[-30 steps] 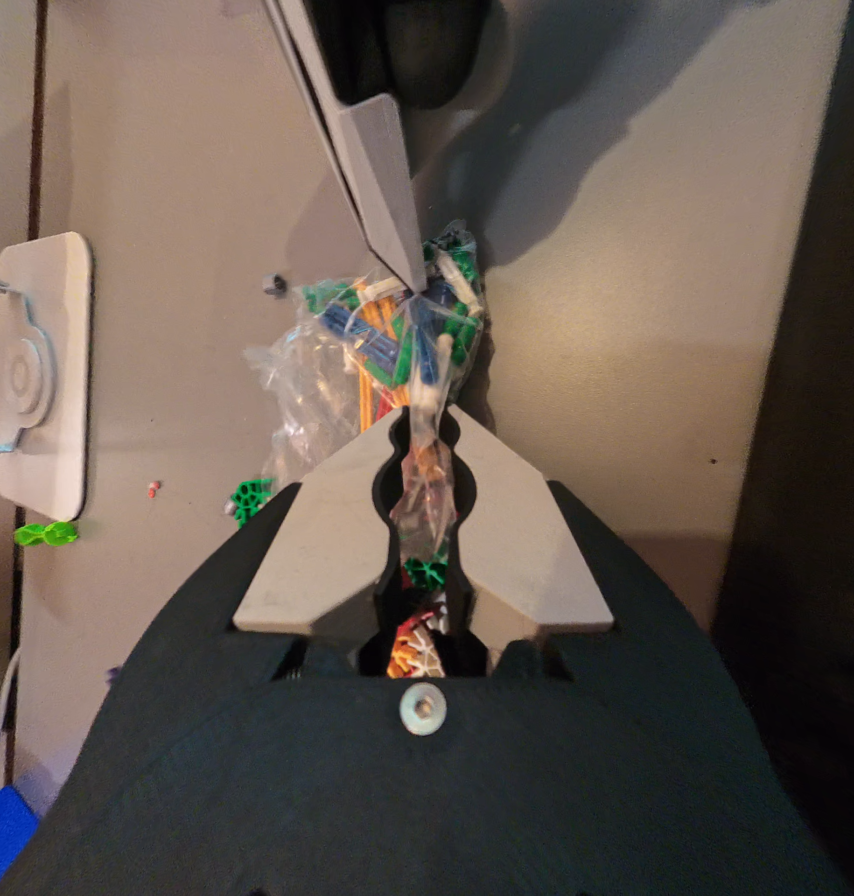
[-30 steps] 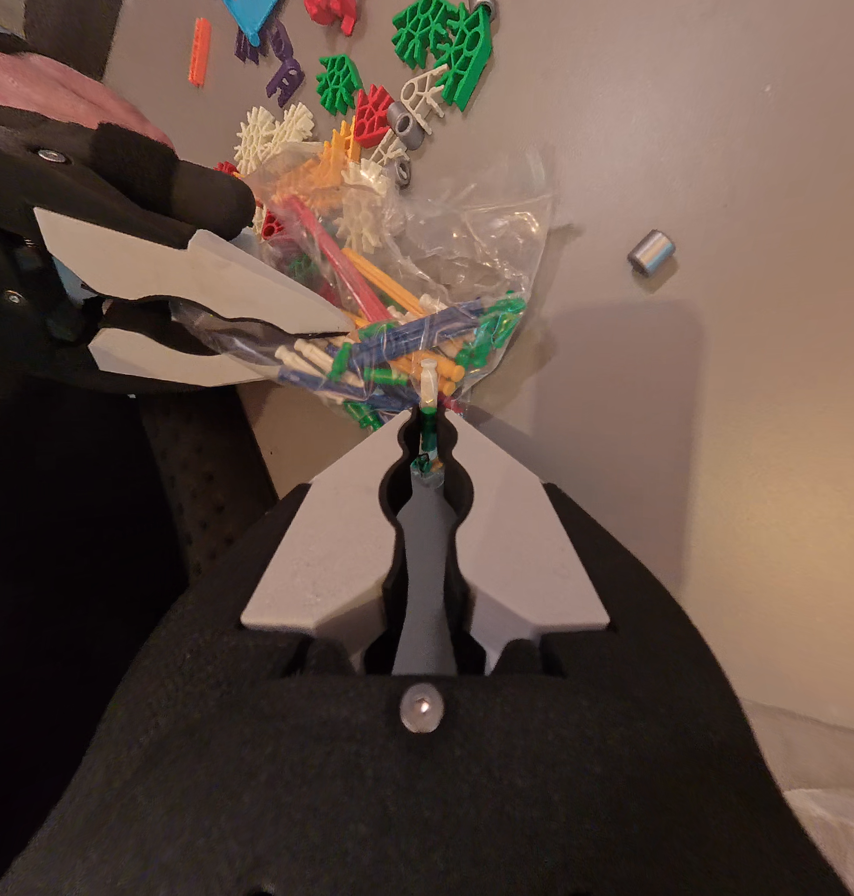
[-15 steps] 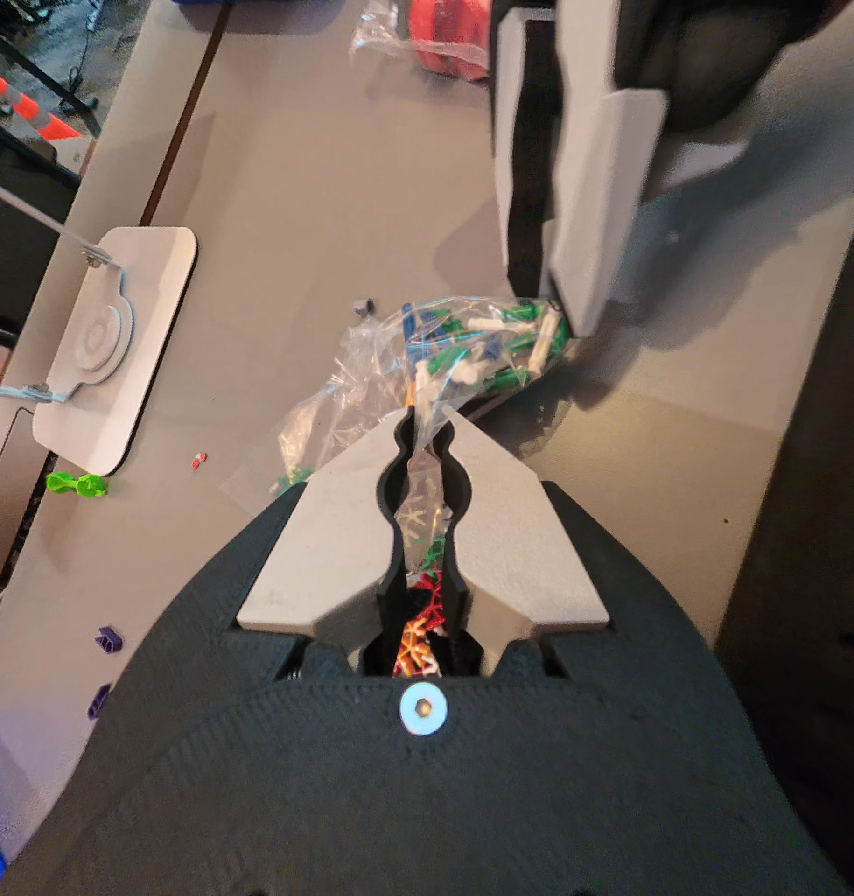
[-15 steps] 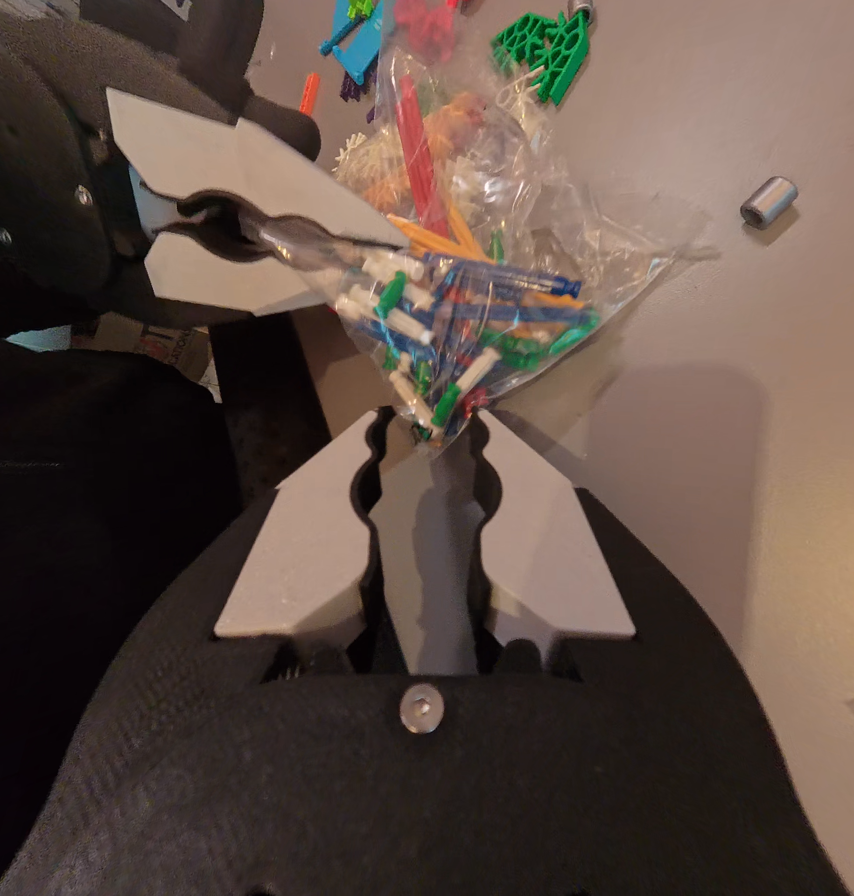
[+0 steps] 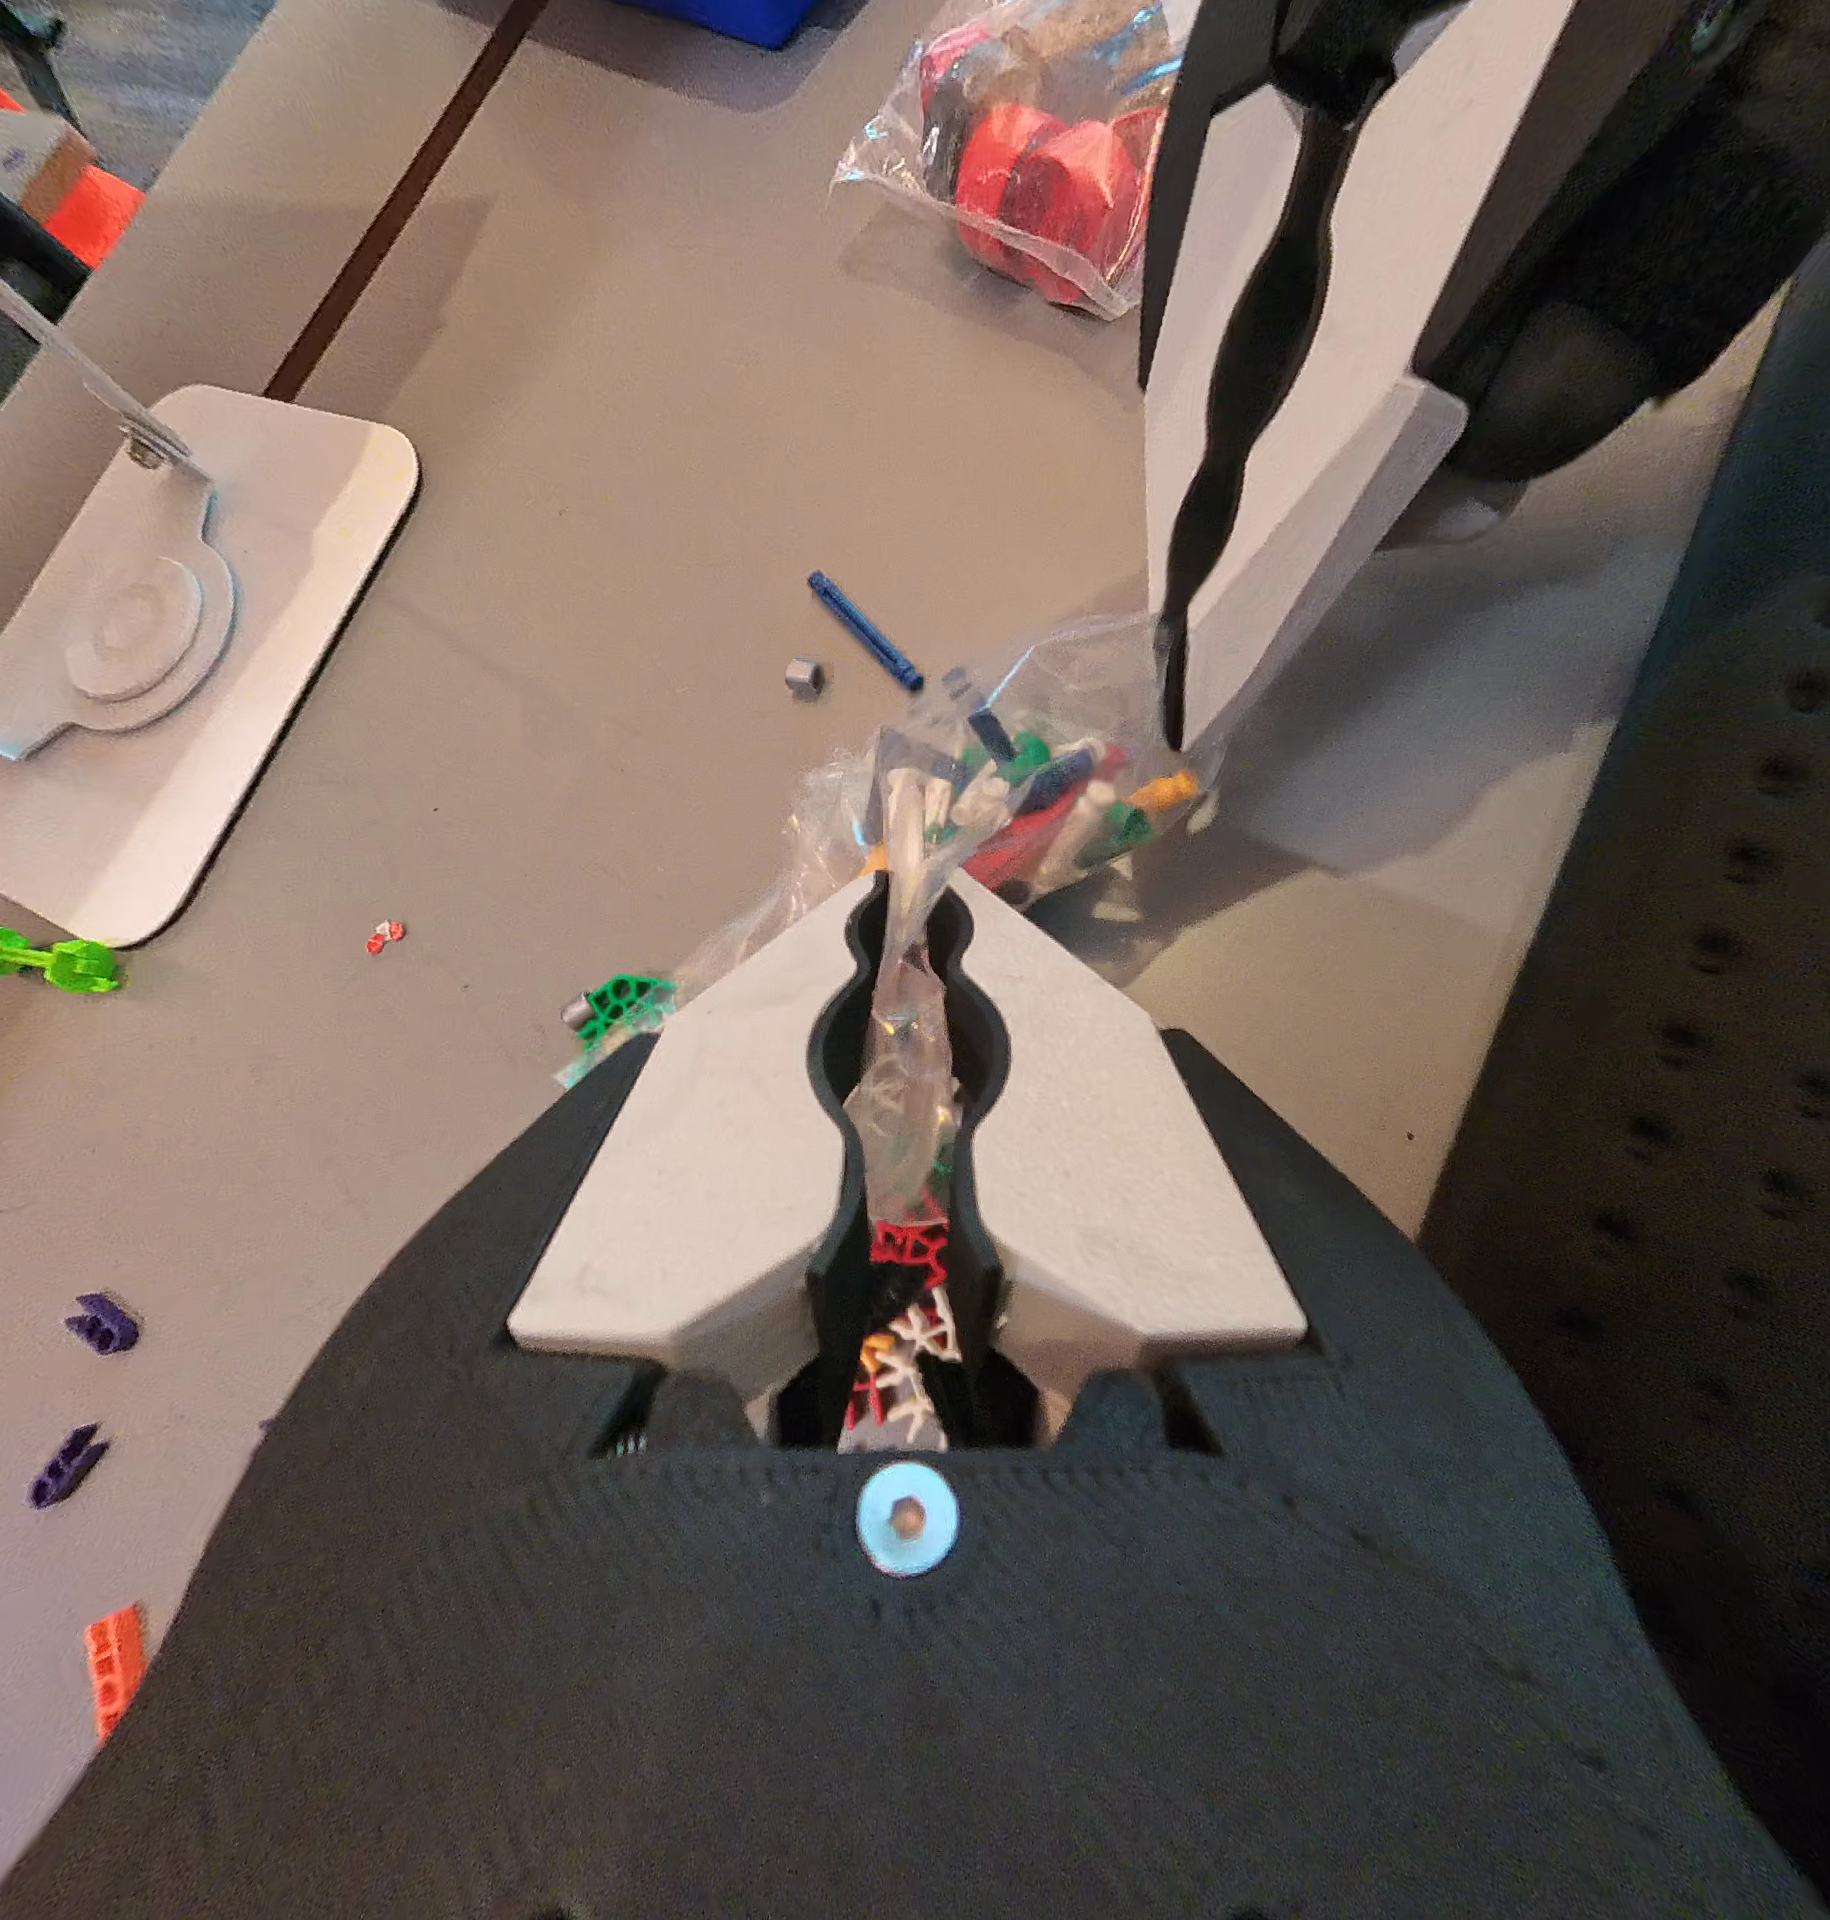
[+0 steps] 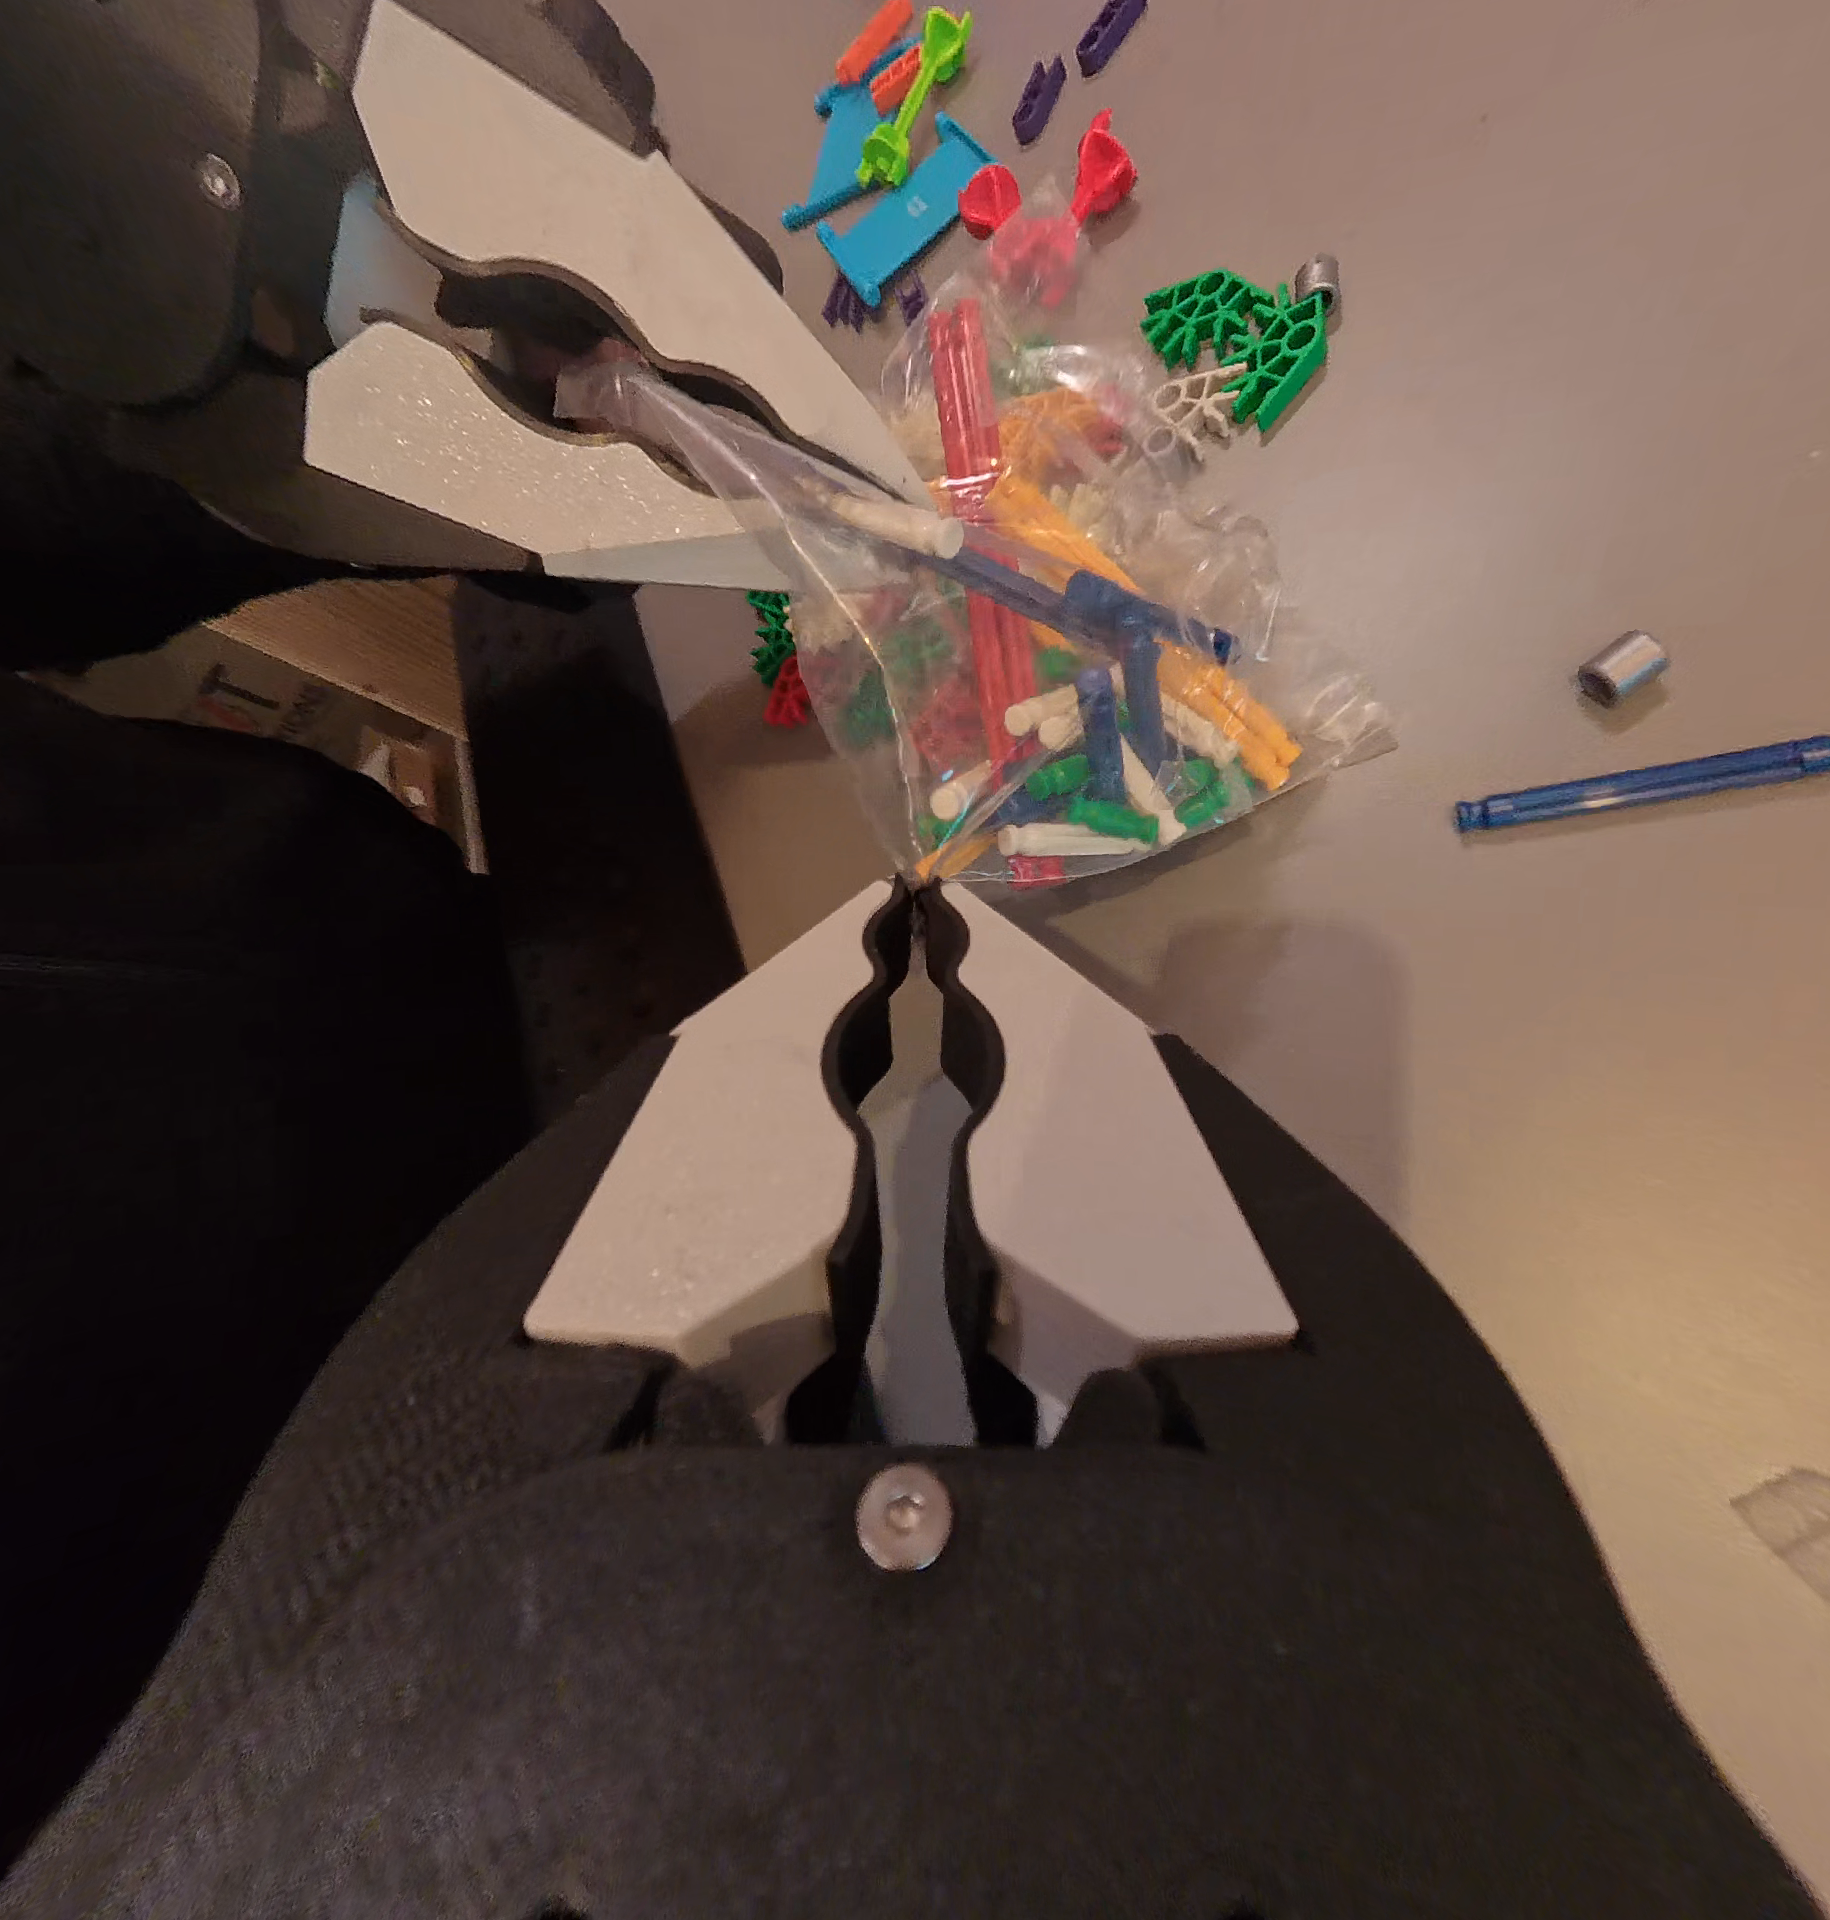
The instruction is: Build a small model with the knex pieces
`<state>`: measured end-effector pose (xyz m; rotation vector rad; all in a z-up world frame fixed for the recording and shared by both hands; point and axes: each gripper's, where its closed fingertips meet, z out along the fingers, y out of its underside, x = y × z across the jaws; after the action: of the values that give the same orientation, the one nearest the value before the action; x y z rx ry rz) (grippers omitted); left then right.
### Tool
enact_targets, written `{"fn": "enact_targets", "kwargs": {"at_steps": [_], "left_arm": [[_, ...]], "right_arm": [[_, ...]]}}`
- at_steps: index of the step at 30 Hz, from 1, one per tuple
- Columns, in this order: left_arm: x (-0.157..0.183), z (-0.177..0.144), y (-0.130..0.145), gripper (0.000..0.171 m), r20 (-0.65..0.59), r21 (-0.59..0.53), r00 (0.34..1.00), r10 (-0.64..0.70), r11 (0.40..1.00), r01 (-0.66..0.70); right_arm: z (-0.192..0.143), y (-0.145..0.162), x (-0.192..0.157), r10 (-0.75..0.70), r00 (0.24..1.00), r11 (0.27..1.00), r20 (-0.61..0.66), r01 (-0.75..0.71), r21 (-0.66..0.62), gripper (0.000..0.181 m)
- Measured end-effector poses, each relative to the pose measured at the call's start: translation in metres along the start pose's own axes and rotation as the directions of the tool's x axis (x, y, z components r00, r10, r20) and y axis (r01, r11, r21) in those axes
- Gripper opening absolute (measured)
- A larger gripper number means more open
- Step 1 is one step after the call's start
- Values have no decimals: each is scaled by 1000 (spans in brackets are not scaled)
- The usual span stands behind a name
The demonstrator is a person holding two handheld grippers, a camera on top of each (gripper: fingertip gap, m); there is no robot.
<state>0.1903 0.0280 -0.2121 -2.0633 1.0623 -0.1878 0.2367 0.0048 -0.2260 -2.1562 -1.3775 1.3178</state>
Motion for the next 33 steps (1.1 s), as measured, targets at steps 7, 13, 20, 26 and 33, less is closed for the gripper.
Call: {"fn": "enact_targets", "kwargs": {"at_steps": [7, 13, 20, 26, 33], "left_arm": [[3, -8, 0, 6, -89, -30, 994, -64, 998, 61], [17, 4, 10, 52, -168, -89, 983, -76, 994, 61], [15, 20, 9, 23, -151, -101, 988, -8, 995, -8], [7, 15, 2, 0, -113, -82, 993, 38, 996, -48], [-8, 3, -3, 0, -96, -97, 994, 52, 993, -62]], "right_arm": [[-17, -28, -9, 146, 978, 980, 150, -164, 111, 0], [-18, -33, -13, 189, 950, 968, 248, -222, 113, 0], [-18, -35, -10, 196, 943, 964, 270, -236, 125, 0], [-29, -37, -5, 196, 948, 959, 252, -238, 151, 0], [-36, -34, 9, 223, 955, 953, 194, -256, 163, 6]]}}
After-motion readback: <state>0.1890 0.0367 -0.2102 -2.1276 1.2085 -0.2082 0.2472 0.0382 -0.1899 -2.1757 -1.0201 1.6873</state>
